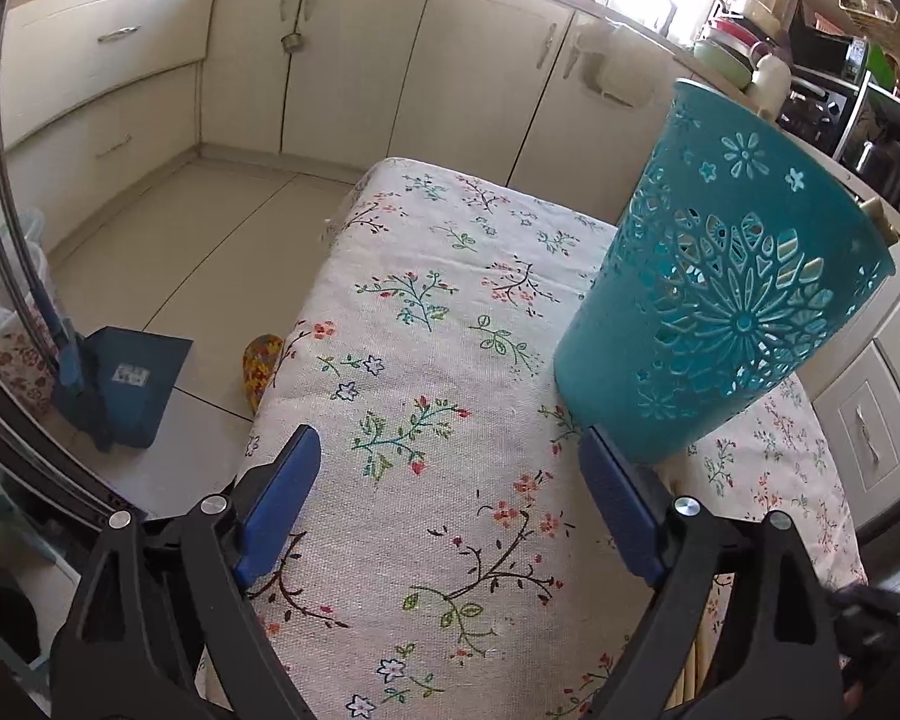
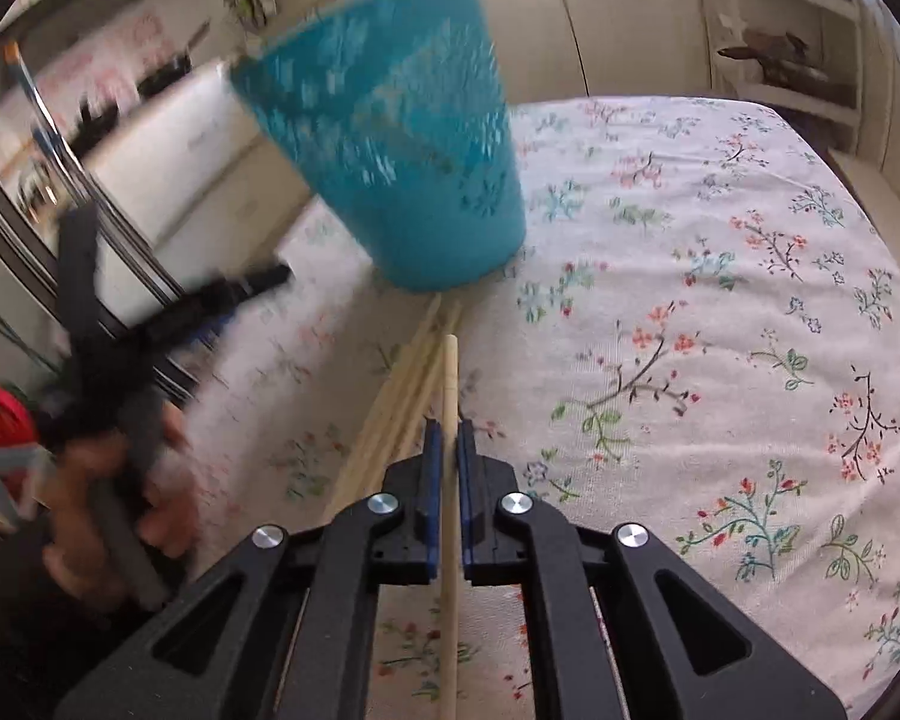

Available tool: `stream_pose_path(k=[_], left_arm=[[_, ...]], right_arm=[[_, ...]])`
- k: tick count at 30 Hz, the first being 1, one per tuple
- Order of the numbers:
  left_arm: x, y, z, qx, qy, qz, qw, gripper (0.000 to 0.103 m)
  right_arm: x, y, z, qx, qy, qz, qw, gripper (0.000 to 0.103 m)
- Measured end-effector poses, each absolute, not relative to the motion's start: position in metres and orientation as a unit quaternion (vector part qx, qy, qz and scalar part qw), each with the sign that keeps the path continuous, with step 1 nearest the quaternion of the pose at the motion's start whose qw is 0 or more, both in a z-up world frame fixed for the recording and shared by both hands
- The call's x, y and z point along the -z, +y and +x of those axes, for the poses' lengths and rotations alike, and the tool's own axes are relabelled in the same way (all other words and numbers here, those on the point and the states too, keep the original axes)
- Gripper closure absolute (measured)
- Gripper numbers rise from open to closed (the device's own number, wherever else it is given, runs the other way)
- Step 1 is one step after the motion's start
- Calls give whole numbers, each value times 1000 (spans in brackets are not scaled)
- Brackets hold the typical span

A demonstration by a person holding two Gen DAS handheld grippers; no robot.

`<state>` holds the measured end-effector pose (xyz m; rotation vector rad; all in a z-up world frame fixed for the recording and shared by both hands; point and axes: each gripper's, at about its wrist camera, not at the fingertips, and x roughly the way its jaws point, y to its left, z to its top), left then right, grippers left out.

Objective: Organize utensils
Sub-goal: 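Close the right gripper on a wooden stick beside the bin, then raise the stick with the right gripper and release it into the bin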

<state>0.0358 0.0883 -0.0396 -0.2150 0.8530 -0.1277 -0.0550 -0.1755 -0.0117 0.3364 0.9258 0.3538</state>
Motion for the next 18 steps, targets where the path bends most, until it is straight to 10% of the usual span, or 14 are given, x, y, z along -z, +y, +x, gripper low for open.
stream_pose_path(k=[18], left_arm=[[43,80,40,59,428,-83,898,17]], right_arm=[[-151,-161,51,-179,199,190,945,97]])
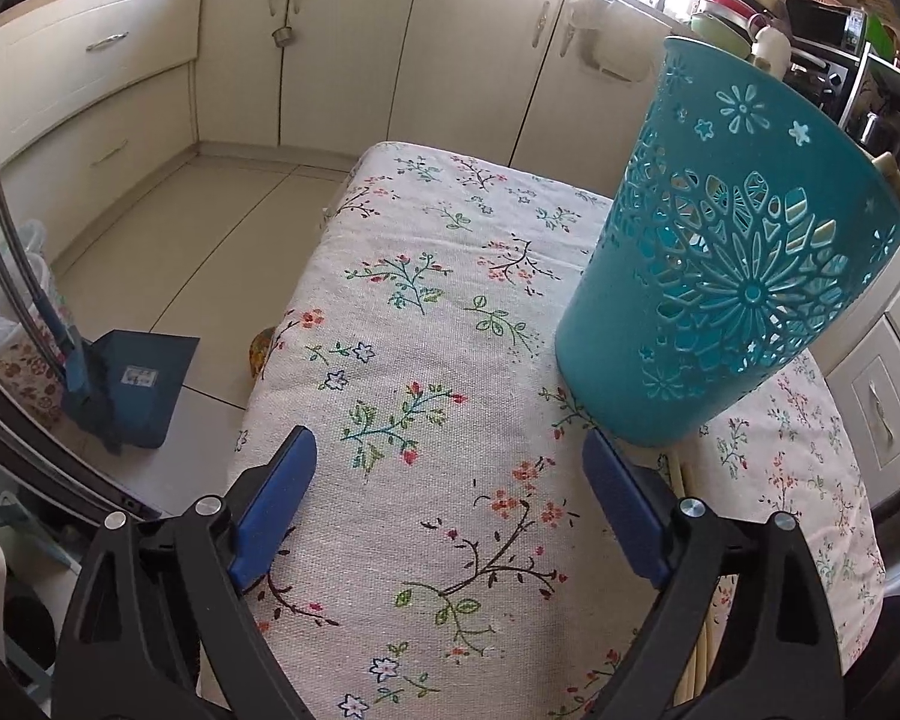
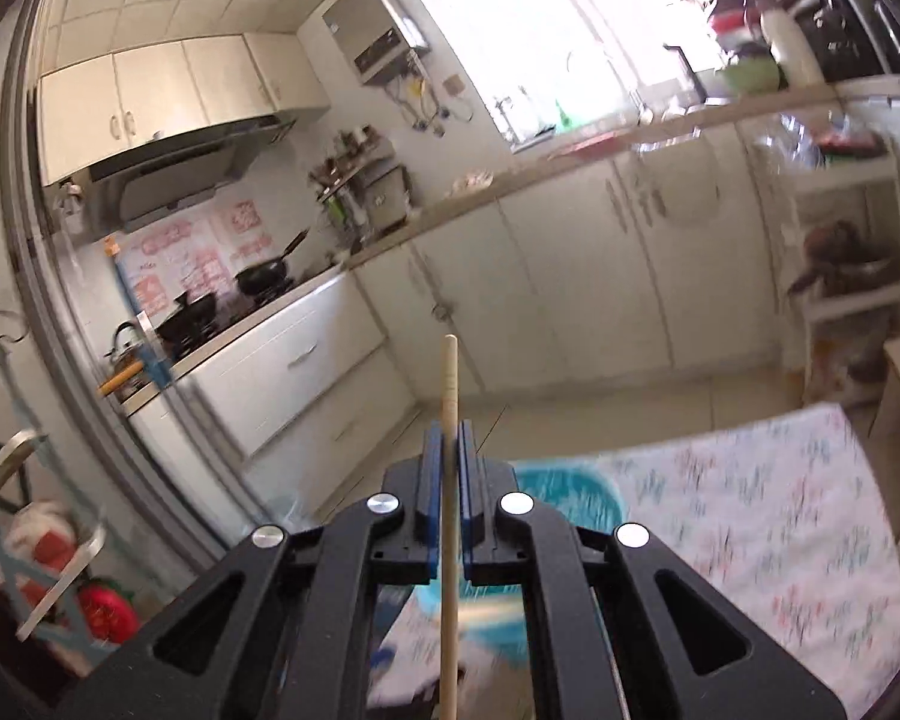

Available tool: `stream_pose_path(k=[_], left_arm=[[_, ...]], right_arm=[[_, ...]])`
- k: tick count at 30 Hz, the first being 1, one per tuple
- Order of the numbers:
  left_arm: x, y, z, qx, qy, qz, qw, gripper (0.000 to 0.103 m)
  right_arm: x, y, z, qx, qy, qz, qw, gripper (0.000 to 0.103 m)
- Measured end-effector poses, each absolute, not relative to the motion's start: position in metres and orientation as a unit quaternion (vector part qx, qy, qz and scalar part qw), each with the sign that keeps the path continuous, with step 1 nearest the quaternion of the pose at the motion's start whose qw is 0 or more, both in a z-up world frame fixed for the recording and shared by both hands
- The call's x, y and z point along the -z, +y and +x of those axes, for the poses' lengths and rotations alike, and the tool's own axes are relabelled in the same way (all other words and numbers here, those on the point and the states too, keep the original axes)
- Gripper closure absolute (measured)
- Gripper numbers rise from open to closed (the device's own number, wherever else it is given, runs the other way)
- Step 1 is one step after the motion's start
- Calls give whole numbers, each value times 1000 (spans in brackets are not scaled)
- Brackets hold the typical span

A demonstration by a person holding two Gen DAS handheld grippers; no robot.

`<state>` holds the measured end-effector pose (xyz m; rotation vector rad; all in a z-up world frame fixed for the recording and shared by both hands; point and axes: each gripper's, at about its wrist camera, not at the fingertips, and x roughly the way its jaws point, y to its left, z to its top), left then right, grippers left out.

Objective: Organize utensils
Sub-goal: 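Raise the stick with the right gripper and release it into the bin, then move both grippers back down to the stick bundle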

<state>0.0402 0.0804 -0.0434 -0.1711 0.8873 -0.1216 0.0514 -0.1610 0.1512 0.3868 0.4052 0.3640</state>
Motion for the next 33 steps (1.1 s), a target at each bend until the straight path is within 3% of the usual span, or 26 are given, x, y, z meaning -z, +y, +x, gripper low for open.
stream_pose_path(k=[5,11,14,18,21,26,30,33], left_arm=[[43,81,40,67,427,-85,898,17],[42,82,40,73,422,-93,899,17],[42,82,41,73,420,-97,899,17],[41,84,41,69,418,-101,900,17],[41,87,41,63,416,-106,901,17],[41,87,42,59,416,-105,901,16],[42,85,44,56,419,-101,900,16],[42,86,44,53,420,-103,900,16]], right_arm=[[-139,-146,103,-113,193,168,960,97],[-106,-133,109,-117,248,129,953,97],[-105,-136,100,-121,256,125,951,83],[-113,-144,65,-117,236,129,956,77],[-111,-154,23,-94,219,142,961,65],[-49,-156,-39,-71,306,138,939,66],[16,-142,-61,-83,406,131,901,83],[31,-130,-60,-91,424,119,893,84]])
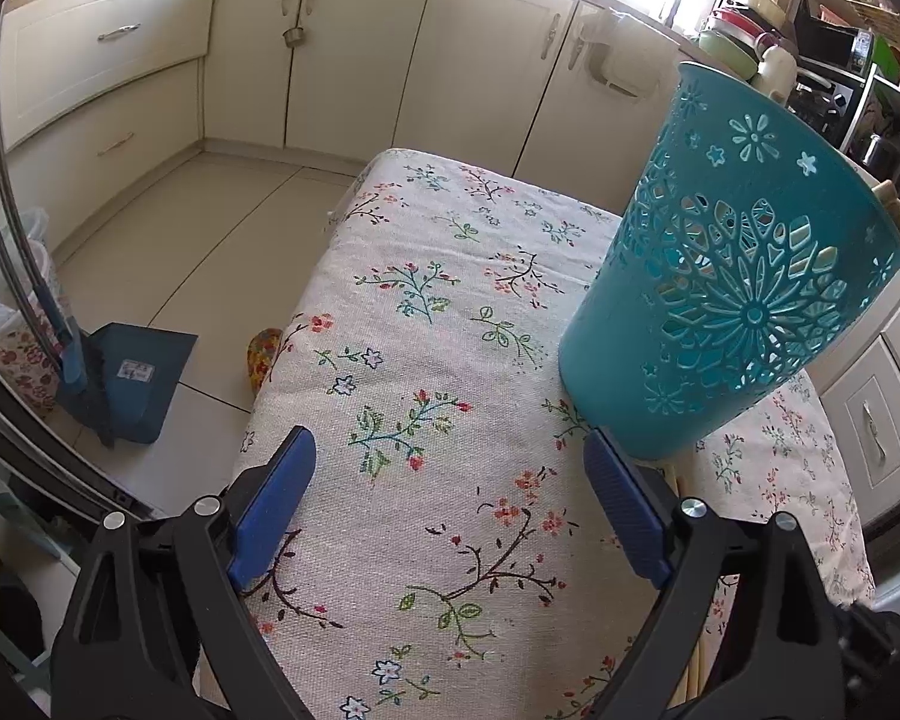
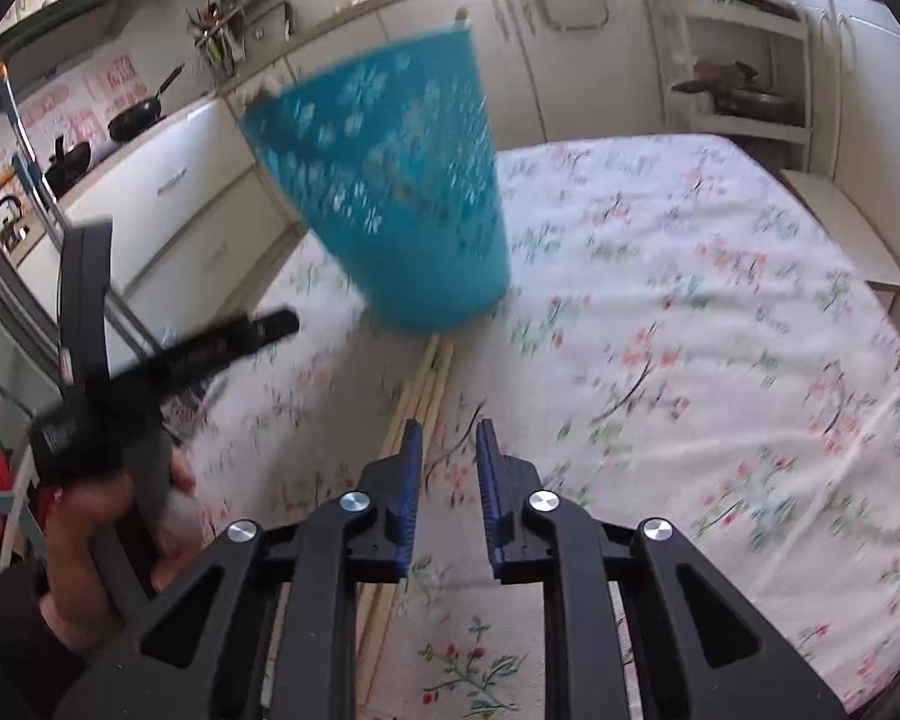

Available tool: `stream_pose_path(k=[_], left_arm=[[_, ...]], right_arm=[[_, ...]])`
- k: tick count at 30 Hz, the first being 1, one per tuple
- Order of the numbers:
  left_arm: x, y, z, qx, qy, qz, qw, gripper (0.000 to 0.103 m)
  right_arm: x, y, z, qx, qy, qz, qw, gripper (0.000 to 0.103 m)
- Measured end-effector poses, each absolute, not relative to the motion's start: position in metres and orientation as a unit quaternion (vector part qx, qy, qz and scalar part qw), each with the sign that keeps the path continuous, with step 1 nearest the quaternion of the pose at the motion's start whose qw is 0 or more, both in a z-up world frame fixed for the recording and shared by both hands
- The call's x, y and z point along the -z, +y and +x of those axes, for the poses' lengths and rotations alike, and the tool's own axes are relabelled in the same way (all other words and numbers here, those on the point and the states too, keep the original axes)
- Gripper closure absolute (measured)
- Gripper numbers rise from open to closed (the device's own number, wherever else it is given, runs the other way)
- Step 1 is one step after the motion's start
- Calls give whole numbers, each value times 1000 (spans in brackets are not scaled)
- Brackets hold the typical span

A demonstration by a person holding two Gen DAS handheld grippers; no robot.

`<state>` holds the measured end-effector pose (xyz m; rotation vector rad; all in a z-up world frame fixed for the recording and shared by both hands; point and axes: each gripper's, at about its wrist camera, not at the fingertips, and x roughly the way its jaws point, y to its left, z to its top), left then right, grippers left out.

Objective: Organize utensils
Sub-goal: 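Move both grippers back down to the stick bundle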

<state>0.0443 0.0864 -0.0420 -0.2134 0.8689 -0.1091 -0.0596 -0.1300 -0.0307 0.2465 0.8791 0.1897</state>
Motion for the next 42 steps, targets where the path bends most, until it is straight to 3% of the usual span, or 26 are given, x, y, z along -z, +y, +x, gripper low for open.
stream_pose_path(k=[10,18,30,42], left_arm=[[43,88,47,56,419,-109,900,15],[43,89,46,60,416,-115,900,15],[40,30,2,188,444,2,876,15],[51,8,2,174,473,64,861,19]], right_arm=[[53,-111,-33,-81,448,80,887,85],[51,-121,-52,-68,453,57,887,97],[53,-142,-48,-62,449,103,885,90],[53,-149,-53,-80,431,118,891,90]])
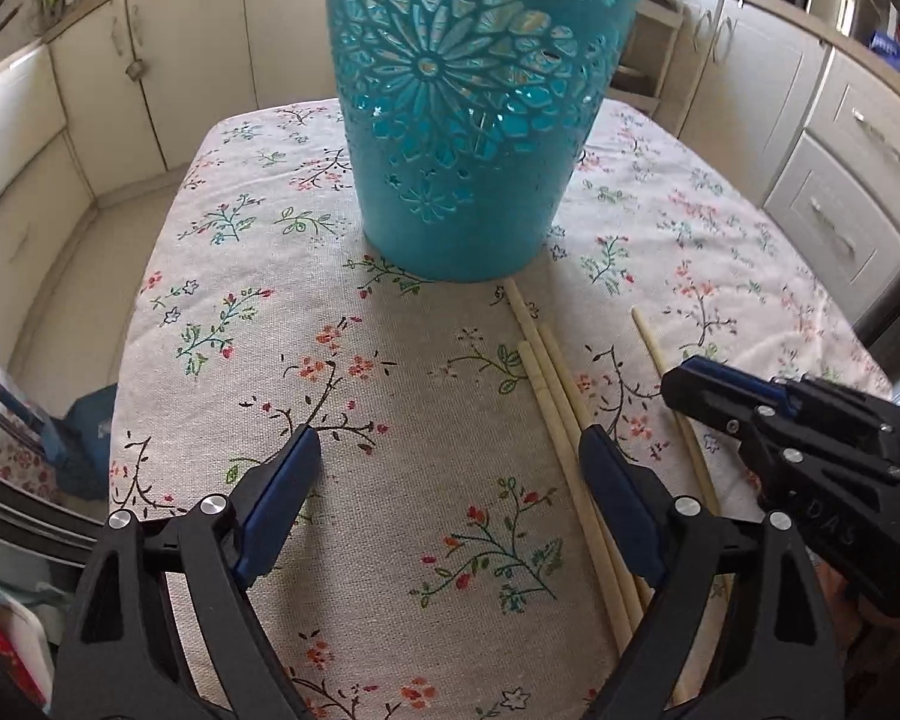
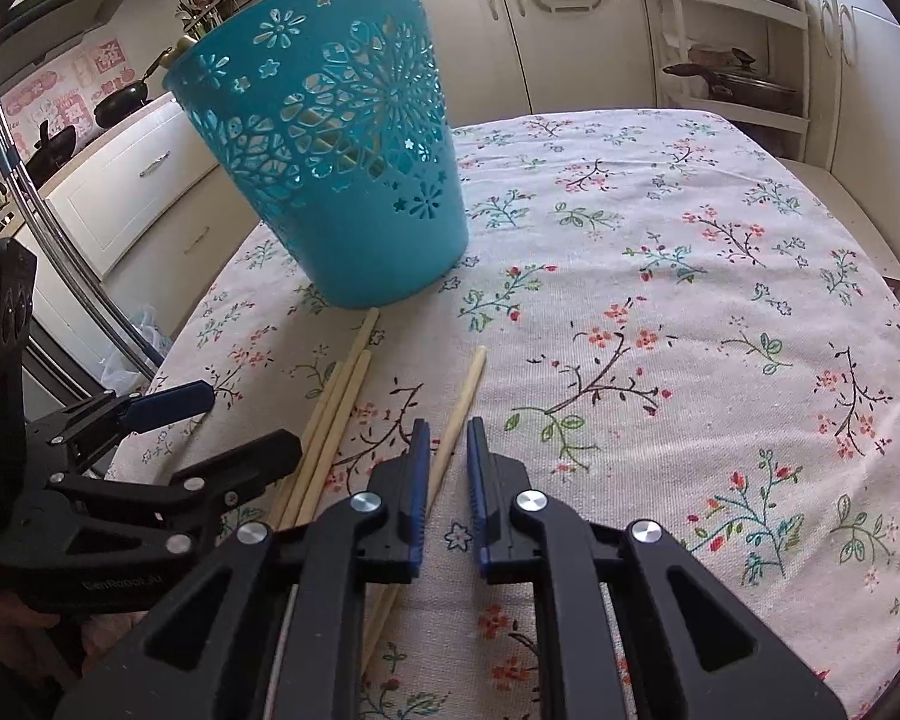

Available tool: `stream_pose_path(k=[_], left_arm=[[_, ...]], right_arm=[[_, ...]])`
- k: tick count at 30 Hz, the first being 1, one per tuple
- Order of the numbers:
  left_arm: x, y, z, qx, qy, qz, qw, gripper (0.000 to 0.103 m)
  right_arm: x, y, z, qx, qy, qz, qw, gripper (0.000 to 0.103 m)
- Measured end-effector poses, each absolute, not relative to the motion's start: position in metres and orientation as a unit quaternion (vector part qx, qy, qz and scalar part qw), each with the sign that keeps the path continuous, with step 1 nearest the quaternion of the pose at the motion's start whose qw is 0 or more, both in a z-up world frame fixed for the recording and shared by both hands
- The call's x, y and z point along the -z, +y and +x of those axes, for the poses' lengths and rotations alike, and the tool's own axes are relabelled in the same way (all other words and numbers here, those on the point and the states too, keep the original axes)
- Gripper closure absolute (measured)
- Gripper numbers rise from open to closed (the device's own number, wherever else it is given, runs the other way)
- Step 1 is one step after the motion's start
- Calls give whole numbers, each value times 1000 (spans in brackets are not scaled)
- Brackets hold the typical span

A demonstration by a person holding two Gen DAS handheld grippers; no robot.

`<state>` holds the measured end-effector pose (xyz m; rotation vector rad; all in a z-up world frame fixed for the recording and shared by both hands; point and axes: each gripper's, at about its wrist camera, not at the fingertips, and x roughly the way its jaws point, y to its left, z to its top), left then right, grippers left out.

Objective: Organize utensils
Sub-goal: 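Move both grippers back down to the stick bundle, then close the left gripper on a single wooden stick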

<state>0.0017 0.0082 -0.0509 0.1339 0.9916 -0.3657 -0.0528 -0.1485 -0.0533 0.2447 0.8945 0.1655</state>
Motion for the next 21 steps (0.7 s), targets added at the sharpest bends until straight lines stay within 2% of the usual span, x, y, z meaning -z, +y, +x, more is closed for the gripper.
stream_pose_path(k=[5,9,11,13,16,21], left_arm=[[53,5,2,160,473,79,863,23],[54,4,1,151,472,90,864,30],[53,1,2,155,470,92,864,39],[52,-3,2,164,471,95,861,59],[51,-11,3,186,475,100,854,82],[52,-11,16,203,503,66,838,95]], right_arm=[[53,-151,-54,-83,430,122,891,90],[54,-151,-53,-83,431,122,890,90],[54,-151,-53,-83,433,122,889,90],[53,-151,-53,-83,435,122,888,90],[53,-150,-52,-83,437,118,888,90],[51,-144,-44,-71,441,82,891,90]])
